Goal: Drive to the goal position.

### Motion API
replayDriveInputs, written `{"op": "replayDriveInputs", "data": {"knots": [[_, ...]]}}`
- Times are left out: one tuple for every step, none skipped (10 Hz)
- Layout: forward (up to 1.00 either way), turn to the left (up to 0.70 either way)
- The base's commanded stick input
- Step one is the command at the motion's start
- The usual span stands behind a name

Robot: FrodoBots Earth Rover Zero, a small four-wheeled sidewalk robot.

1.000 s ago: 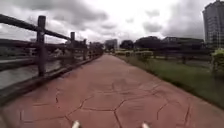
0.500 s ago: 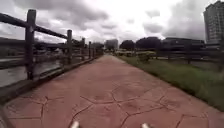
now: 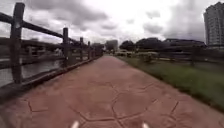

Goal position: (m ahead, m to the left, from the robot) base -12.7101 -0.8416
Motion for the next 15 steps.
{"op": "replayDriveInputs", "data": {"knots": [[0.70,0.00],[0.70,0.00],[0.70,0.00],[0.70,0.00],[0.70,0.16],[0.70,0.23],[0.70,0.00],[0.70,0.00],[0.70,0.00],[0.70,0.00],[0.70,0.00],[0.70,0.00],[0.70,0.00],[0.70,0.00],[0.70,0.00]]}}
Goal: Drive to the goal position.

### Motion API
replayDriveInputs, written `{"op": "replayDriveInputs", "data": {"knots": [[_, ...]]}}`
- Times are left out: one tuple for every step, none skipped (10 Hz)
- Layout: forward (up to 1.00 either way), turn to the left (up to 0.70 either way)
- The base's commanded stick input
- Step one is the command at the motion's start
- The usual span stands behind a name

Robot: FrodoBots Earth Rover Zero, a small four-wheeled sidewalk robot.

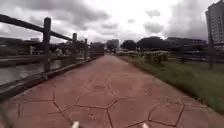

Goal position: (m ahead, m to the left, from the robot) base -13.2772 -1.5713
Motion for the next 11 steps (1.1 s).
{"op": "replayDriveInputs", "data": {"knots": [[0.70,0.00],[0.70,0.00],[0.70,0.00],[0.70,0.00],[0.70,0.00],[0.70,0.00],[0.56,0.00],[0.29,0.00],[0.03,0.00],[0.00,0.00],[0.00,0.00]]}}
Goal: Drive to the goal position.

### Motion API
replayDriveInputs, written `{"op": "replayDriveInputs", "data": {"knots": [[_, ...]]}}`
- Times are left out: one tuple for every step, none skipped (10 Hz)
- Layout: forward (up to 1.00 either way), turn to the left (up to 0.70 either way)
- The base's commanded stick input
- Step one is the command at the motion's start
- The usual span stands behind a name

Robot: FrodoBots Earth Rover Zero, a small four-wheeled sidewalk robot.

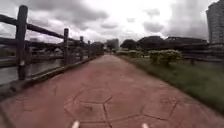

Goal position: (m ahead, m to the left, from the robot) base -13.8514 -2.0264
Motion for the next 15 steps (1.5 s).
{"op": "replayDriveInputs", "data": {"knots": [[0.00,0.00],[0.00,0.00],[0.00,0.00],[0.00,0.00],[0.00,0.00],[0.00,0.00],[0.00,0.00],[0.70,0.00],[0.70,0.00],[0.70,0.00],[0.70,0.00],[0.70,0.00],[0.70,0.00],[0.70,0.00],[0.70,0.00]]}}
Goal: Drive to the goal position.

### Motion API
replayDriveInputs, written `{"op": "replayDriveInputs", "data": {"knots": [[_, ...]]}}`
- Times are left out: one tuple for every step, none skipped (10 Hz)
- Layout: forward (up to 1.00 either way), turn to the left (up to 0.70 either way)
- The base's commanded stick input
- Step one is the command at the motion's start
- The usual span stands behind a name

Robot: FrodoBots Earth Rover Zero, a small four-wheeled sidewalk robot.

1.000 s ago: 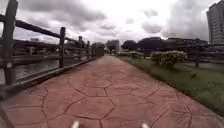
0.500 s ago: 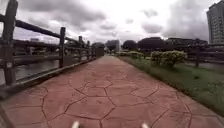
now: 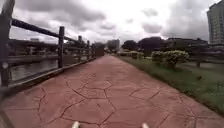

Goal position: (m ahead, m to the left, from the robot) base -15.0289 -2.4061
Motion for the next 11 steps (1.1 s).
{"op": "replayDriveInputs", "data": {"knots": [[0.70,0.00],[0.70,0.00],[0.70,0.00],[0.70,0.00],[0.70,0.00],[0.70,0.00],[0.70,0.00],[0.70,0.00],[0.70,0.00],[0.70,0.00],[0.70,0.00]]}}
